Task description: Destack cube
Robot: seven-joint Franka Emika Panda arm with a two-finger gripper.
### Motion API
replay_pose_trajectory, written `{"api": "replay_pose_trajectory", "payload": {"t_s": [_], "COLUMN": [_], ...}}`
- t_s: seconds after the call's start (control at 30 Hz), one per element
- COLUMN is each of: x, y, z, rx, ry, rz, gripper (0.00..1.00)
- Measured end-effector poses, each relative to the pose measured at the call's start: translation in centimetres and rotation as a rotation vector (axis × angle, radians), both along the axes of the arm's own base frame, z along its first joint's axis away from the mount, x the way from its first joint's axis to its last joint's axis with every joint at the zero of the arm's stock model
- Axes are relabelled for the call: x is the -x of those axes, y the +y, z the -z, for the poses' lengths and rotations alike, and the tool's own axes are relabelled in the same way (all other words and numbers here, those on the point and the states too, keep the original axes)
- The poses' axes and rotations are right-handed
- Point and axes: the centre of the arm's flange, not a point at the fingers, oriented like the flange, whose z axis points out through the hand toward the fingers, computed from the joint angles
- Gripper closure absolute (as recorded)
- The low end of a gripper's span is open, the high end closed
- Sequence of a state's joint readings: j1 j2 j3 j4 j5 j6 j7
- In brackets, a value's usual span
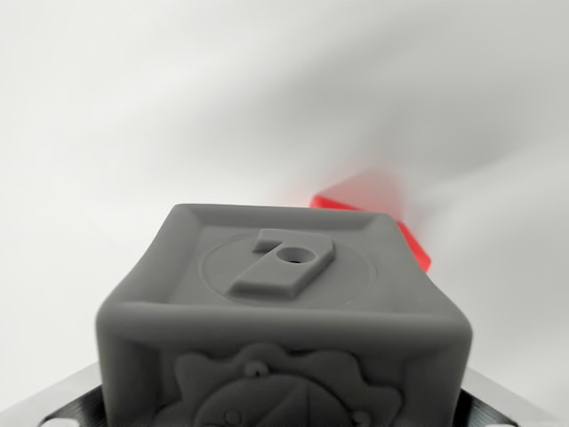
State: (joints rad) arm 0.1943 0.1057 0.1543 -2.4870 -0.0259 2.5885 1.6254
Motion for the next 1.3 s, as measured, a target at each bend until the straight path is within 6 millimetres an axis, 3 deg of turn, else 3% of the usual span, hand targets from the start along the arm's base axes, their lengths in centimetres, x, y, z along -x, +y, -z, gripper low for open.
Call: {"api": "replay_pose_trajectory", "payload": {"t_s": [1.3], "x": [-4.4], "y": [0.9], "z": [1.9], "rx": [-0.002], "ry": [-0.004], "rz": [-0.276], "gripper": [1.00]}}
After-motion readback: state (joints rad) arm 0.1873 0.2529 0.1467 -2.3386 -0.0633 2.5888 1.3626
